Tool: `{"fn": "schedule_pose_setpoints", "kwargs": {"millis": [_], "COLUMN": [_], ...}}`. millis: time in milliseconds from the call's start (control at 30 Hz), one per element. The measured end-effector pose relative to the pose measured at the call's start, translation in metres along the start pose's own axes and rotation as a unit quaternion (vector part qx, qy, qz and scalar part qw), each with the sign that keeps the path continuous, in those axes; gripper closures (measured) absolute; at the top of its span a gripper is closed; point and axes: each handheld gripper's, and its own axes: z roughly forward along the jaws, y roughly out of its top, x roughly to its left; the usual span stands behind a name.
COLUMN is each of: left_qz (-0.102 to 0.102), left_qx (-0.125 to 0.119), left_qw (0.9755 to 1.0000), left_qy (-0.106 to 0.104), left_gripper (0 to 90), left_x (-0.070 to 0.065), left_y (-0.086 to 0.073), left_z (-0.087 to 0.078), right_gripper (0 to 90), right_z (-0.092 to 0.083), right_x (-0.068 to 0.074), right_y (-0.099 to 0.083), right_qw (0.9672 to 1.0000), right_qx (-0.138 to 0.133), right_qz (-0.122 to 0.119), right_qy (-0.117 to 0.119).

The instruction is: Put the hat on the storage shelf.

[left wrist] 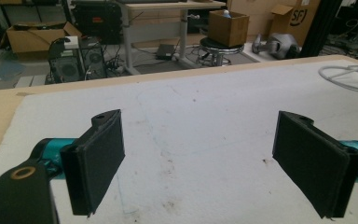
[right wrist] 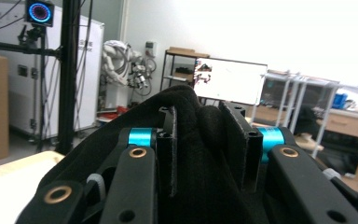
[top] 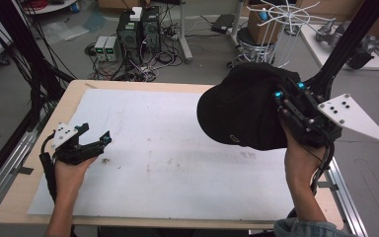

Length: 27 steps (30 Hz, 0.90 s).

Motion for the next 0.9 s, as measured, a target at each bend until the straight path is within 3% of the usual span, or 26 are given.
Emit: {"fn": "schedule_pose_setpoints", "kwargs": {"millis": [533,900], "left_qz": [0.001,0.0], "left_qx": [0.002,0.003], "left_qw": [1.0,1.0], "left_qy": [0.0,0.001], "left_gripper": [16.7,16.7], "left_x": [0.0,0.0], "left_y": [0.0,0.0], "left_z": [0.001,0.001], "right_gripper": [68.0,68.0], "right_z": [-0.016,-0.029], "right_x": [-0.016,-0.026], "right_y": [0.026,0.051], "right_qw": [0.9993,0.9972], "right_qx": [-0.027,-0.06], "right_qz": [-0.011,-0.014], "right_qy": [-0.024,-0.042]}}
